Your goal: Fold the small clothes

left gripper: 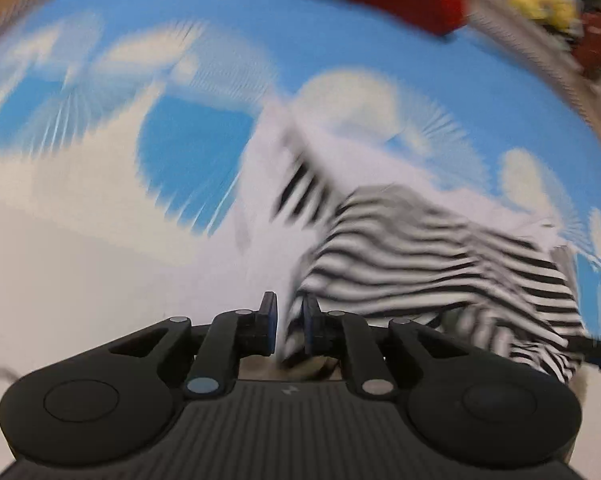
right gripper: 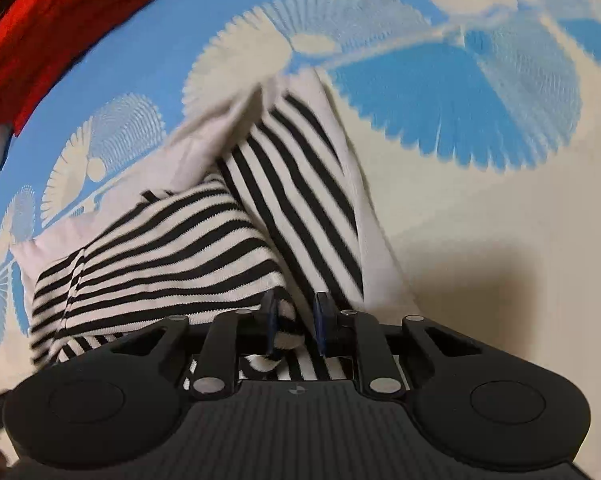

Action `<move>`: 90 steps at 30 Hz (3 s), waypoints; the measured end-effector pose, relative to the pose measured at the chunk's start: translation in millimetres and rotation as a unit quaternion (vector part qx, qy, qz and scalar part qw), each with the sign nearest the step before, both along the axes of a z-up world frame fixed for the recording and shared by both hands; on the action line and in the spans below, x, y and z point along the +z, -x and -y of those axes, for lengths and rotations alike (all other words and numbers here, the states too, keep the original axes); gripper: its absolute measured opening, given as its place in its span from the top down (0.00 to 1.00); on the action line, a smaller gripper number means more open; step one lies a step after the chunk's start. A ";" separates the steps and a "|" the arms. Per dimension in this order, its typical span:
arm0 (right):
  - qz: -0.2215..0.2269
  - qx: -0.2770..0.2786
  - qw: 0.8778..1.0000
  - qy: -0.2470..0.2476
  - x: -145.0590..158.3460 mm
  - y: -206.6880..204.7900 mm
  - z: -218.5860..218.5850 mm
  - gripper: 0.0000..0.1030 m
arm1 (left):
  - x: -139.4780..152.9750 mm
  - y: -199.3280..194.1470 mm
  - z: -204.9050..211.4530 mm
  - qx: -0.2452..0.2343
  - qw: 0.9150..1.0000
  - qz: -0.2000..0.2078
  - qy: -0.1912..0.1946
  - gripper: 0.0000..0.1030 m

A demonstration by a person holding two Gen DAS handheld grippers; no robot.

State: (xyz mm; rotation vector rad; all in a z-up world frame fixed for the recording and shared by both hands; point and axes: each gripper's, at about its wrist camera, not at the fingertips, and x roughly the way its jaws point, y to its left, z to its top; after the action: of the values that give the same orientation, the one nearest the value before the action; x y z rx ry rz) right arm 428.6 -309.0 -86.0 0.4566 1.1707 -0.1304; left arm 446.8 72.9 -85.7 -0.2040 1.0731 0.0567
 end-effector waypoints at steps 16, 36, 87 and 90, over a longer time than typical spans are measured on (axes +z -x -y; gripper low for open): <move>0.000 0.099 0.994 0.046 -5.6 0.0 -49.5 0.62 | -28.5 3.0 8.1 0.001 0.997 -0.076 0.003 0.86; 0.070 0.241 0.967 0.042 23.5 3.5 -84.5 0.59 | -4.7 3.4 15.6 -0.027 0.999 -0.018 -0.008 0.81; 0.242 0.077 0.962 0.102 93.1 333.1 35.5 0.58 | 122.3 350.4 54.2 -0.120 0.964 0.211 -0.111 0.48; 0.222 0.067 0.967 0.104 72.8 326.4 42.9 0.58 | 84.1 344.8 30.6 -0.113 0.967 0.195 -0.115 0.49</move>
State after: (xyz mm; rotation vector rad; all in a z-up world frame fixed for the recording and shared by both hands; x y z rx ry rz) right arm 102.2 -351.8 -13.1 0.2036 0.7340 -0.0303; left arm 102.0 42.4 -1.7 0.1167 0.6833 -0.0633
